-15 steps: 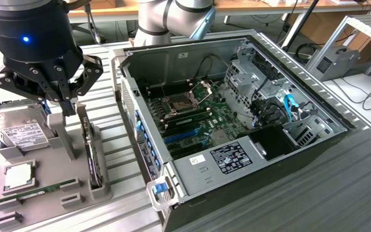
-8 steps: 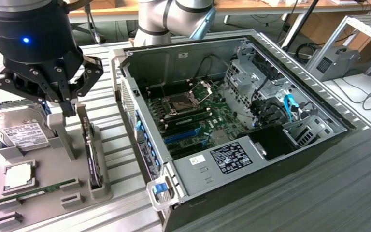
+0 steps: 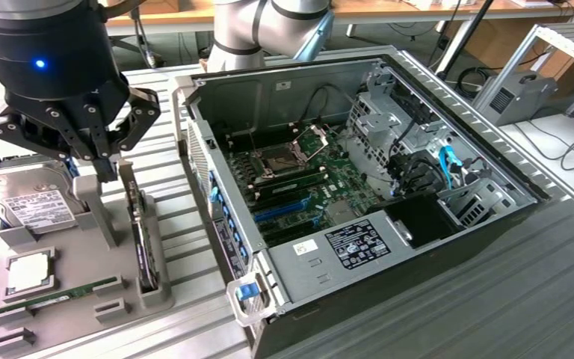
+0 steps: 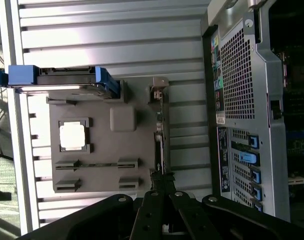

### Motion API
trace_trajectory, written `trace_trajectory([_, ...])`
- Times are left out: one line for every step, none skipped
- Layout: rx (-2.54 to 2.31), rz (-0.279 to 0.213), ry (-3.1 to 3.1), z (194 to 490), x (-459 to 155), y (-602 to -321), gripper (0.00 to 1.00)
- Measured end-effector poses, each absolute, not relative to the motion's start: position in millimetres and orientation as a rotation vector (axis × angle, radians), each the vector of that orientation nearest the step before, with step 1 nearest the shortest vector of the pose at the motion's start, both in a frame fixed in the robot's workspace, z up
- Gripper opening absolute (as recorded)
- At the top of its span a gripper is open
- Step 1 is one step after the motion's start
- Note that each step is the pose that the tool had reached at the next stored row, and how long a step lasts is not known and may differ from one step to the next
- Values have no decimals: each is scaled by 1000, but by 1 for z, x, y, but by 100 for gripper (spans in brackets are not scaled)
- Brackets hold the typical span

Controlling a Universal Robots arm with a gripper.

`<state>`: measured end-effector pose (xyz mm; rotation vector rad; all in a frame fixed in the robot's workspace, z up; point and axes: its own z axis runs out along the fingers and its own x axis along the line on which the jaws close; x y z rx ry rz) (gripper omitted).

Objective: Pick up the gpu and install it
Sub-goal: 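Reach for the gpu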

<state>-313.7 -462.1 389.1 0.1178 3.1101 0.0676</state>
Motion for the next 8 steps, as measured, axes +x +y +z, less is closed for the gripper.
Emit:
trace_trajectory([118, 68, 3110, 389, -314, -462, 11])
trace_trajectory([118, 68, 3110, 389, -314, -463, 11])
trace_trajectory([118, 68, 3110, 389, -314, -463, 11])
trace_trajectory([118, 68, 3110, 389, -314, -463, 11])
trace_trajectory([118, 68, 3110, 389, -314, -463, 11])
trace_trajectory([118, 68, 3110, 389, -314, -464, 11])
trace_trajectory([118, 68, 3110, 389, -314, -464, 11])
trace_trajectory([118, 68, 3110, 389, -314, -464, 11])
